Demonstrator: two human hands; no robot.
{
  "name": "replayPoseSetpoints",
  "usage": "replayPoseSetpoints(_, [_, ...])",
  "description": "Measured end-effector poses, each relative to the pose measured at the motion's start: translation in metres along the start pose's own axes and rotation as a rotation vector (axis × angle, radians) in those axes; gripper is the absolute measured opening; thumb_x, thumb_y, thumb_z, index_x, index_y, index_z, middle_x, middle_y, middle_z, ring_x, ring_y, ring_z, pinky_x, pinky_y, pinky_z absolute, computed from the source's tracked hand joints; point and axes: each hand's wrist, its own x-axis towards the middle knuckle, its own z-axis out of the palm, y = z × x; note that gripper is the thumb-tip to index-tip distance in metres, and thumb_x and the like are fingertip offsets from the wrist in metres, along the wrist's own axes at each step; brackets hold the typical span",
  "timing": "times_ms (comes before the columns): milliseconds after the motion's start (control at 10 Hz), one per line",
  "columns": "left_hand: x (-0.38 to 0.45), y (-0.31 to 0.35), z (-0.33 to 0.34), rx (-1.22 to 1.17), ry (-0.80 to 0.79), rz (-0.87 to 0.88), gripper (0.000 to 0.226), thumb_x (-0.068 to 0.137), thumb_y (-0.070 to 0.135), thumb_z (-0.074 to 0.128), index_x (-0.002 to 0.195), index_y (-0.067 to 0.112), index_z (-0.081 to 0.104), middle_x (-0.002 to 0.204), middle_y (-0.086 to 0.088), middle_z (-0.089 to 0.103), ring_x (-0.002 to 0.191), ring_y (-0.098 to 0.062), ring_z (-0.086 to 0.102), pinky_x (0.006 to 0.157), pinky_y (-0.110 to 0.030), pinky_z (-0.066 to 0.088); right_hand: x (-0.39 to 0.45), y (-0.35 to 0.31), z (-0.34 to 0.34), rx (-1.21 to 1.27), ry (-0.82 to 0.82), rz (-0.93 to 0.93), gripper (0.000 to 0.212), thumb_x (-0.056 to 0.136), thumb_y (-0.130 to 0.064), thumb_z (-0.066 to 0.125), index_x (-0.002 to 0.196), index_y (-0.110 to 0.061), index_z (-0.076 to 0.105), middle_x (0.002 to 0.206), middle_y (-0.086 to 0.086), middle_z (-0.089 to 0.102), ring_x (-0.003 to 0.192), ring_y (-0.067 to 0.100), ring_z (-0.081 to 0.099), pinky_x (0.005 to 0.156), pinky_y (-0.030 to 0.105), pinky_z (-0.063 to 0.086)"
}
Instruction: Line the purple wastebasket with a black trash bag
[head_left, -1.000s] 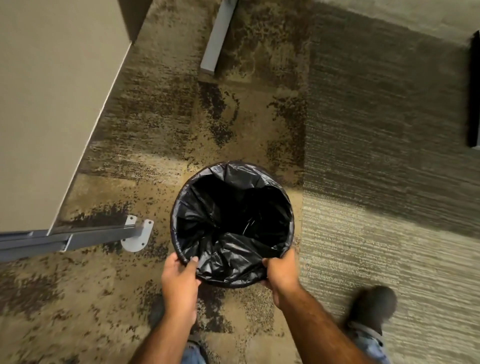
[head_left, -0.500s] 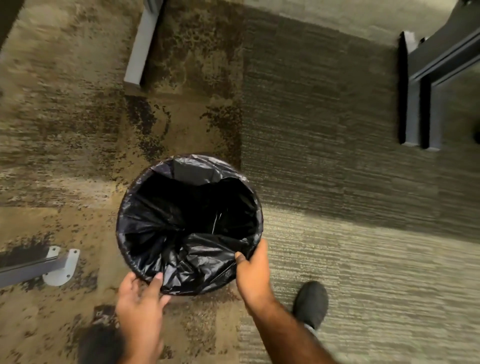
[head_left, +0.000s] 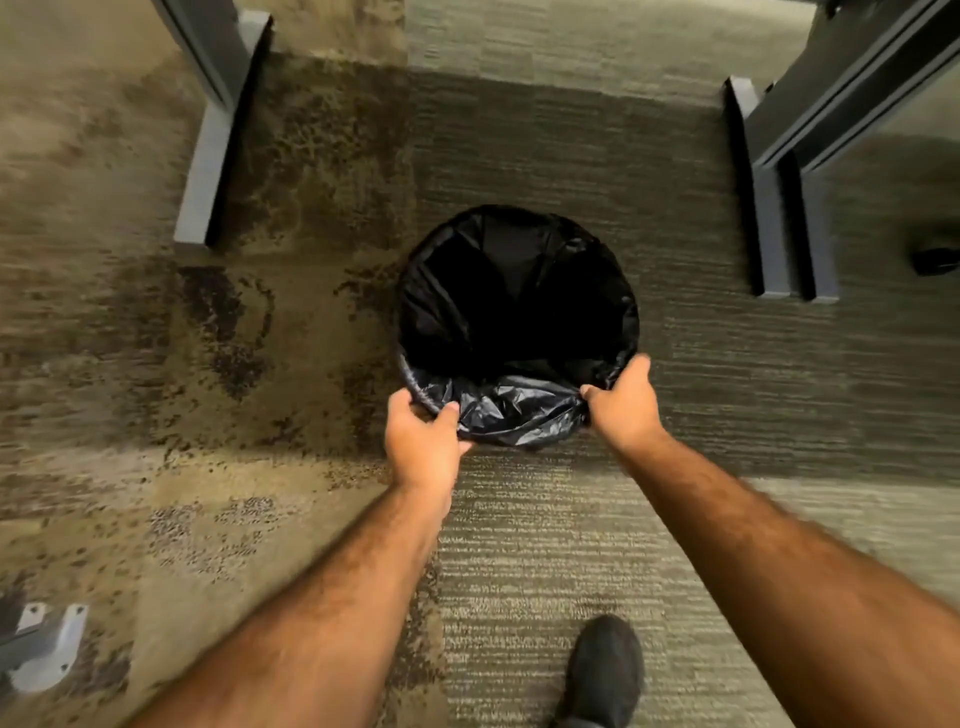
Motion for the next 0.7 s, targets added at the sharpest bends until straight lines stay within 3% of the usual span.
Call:
replayPoseSetpoints(100, [0.017,0.008,0.029,0.03,0.017,0.033,0.049,0.097,0.009,0.07,0.142,0.008,0.051,0.11,-0.002,0.063,0.09,-0.02,0.072,0.065,-0.035,0.066,0.038,0.001,-0.002,0.062,-0.041,0.052,0.063,0.095,-0.008,0.072,0.147,-0.003,0.037,0.14,0.031,0.062,0.127,0.05,0.065,0.105,0.061,0.057])
replayPoseSetpoints(200, [0.028,0.008,0.036,0.045,0.022,0.022,0.043,0.097,0.007,0.07,0.136,0.007,0.053,0.113,-0.004,0.065,0.087,-0.016,0.07,0.065,-0.035,0.066,0.052,0.001,0.004,0.091,-0.071,0.058,0.069,0.094,-0.005,0.071,0.152,-0.006,0.034,0.138,0.03,0.062,0.124,0.051,0.067,0.099,0.065,0.06])
replayPoseSetpoints(300, [0.04,0.01,0.039,0.041,-0.005,-0.068,0.045,0.097,0.003,0.069,0.138,0.005,0.051,0.132,-0.012,0.062,0.101,-0.023,0.069,0.071,-0.041,0.067,0.062,0.003,0.012,0.051,-0.106,0.057,0.072,0.095,-0.004,0.07,0.154,-0.008,0.029,0.14,0.029,0.059,0.125,0.049,0.066,0.1,0.063,0.059])
replayPoseSetpoints(400, [0.045,0.011,0.039,0.037,-0.037,-0.1,0.046,0.096,0.001,0.07,0.137,0.005,0.05,0.136,-0.013,0.058,0.116,-0.032,0.065,0.066,-0.041,0.067,0.062,0.003,0.015,0.086,-0.11,0.08,0.07,0.097,-0.001,0.069,0.154,-0.009,0.03,0.143,0.027,0.057,0.124,0.047,0.066,0.09,0.06,0.064])
replayPoseSetpoints(500, [0.046,0.016,0.038,0.066,-0.061,-0.103,0.042,0.097,0.004,0.07,0.134,0.008,0.05,0.127,-0.007,0.059,0.102,-0.024,0.065,0.066,-0.038,0.067,0.056,-0.003,0.008,0.214,-0.154,0.126,0.056,0.101,-0.005,0.068,0.148,-0.012,0.038,0.143,0.021,0.058,0.115,0.044,0.071,0.048,0.043,0.065])
replayPoseSetpoints(600, [0.042,0.021,0.035,0.164,-0.063,-0.08,0.042,0.095,0.015,0.074,0.13,0.009,0.052,0.12,-0.005,0.064,0.097,-0.021,0.066,0.088,-0.048,0.064,0.051,-0.009,-0.004,0.211,-0.187,0.128,0.055,0.1,-0.022,0.074,0.146,-0.014,0.045,0.143,0.015,0.063,0.119,0.04,0.072,0.049,0.039,0.063])
replayPoseSetpoints(700, [0.018,0.025,0.016,0.322,-0.05,-0.009,0.067,0.091,0.025,0.078,0.148,0.01,0.045,0.142,-0.011,0.063,0.124,-0.029,0.063,0.107,-0.04,0.051,0.026,-0.012,-0.023,0.034,-0.122,0.055,0.066,0.091,-0.037,0.083,0.141,-0.005,0.052,0.14,0.019,0.067,0.126,0.04,0.068,0.093,0.054,0.064])
